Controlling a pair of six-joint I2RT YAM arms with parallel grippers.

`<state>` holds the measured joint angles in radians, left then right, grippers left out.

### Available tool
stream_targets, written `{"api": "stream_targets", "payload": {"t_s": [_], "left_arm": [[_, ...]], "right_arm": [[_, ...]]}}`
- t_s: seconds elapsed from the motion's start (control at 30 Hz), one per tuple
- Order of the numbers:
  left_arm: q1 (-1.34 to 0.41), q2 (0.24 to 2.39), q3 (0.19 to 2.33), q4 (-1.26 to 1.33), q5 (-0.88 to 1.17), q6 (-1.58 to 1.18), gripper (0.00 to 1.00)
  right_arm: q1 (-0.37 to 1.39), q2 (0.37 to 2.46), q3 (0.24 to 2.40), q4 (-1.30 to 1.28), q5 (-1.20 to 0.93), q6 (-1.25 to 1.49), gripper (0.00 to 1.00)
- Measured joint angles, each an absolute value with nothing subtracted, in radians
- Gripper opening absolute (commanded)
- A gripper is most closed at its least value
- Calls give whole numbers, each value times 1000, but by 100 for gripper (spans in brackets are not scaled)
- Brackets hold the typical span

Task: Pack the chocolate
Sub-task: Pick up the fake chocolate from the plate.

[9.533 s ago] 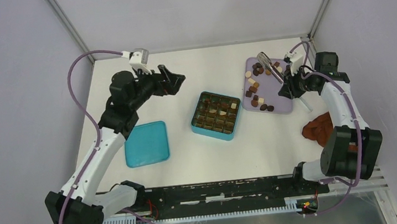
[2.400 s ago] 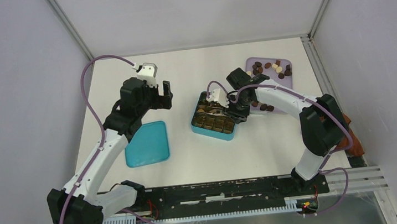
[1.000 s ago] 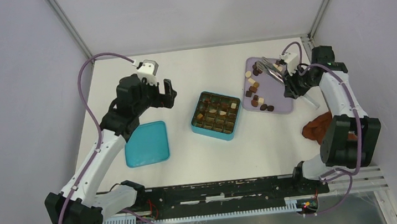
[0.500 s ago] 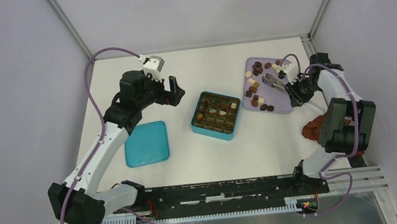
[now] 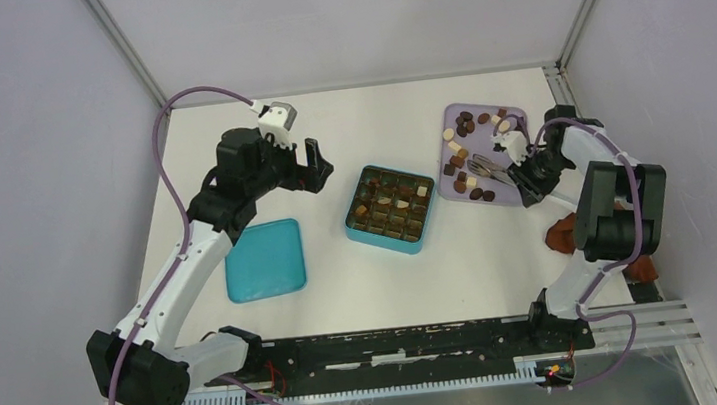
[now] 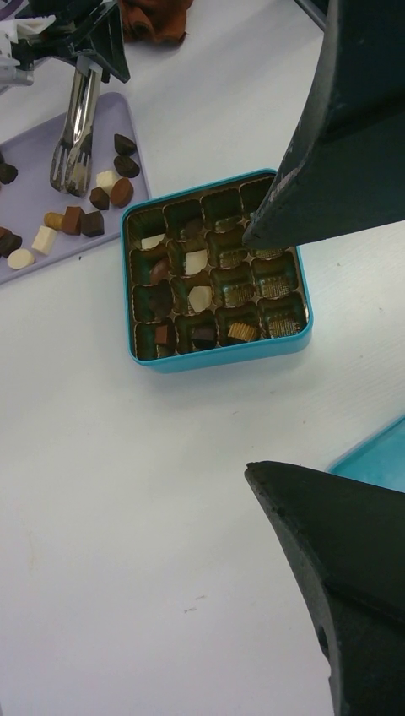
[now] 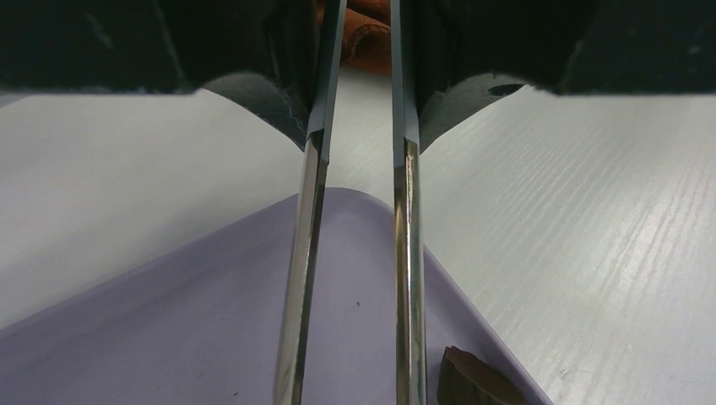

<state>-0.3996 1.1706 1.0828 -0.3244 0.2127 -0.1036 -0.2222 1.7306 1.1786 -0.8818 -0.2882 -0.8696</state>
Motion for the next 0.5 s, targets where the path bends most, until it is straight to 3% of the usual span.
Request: {"api": "stream_targets", "payload": {"t_s": [0.5], "left_arm": [[-400, 1171, 1083, -342, 211, -104, 99]], "right_arm": [[-169, 1789, 1235, -892, -275, -865, 44]]}}
